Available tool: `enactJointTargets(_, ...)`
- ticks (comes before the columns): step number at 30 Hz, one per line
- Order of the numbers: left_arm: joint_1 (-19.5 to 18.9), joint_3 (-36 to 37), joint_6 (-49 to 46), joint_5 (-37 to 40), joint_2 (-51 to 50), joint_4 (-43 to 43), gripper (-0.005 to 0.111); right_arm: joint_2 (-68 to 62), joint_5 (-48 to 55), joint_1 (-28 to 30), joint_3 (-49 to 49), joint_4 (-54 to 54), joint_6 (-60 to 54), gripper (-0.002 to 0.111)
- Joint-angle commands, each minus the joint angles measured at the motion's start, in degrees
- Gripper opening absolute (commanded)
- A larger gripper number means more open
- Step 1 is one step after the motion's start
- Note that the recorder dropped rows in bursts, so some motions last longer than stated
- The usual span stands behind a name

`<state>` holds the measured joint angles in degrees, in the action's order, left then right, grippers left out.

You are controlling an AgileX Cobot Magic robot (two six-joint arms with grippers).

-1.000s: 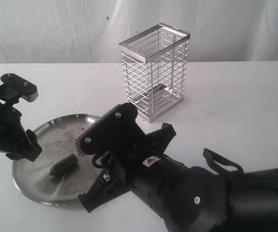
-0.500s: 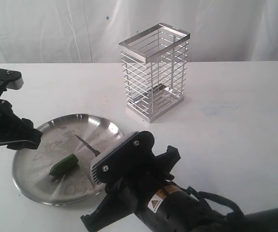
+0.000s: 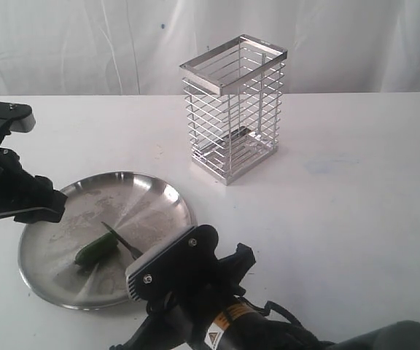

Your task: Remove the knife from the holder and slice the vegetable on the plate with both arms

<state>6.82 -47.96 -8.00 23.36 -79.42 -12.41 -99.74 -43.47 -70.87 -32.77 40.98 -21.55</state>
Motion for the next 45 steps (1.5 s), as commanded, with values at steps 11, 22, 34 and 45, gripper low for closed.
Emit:
enactJointTargets(11,-0.01,-0.14,0.49,0.06,0.58,-1.05,0.059,-1.91,-5.27,0.00,0.13,-1.97,2.72,0.000)
enactJointTargets(22,-0.01,-0.14,0.49,0.18,0.58,-1.05,0.059,-1.91,-3.59,-1.58,0.13,-3.26,5.03,0.000)
enactJointTargets(34,-0.01,-0.03,0.49,0.18,0.58,-1.05,0.059,-3.30,-4.71,-1.78,0.13,-0.55,4.67,0.000)
enactJointTargets(45,-0.01,-0.03,0.49,0.18,0.58,-1.05,0.059,-3.16,-6.66,-1.78,0.13,-0.55,4.67,0.000)
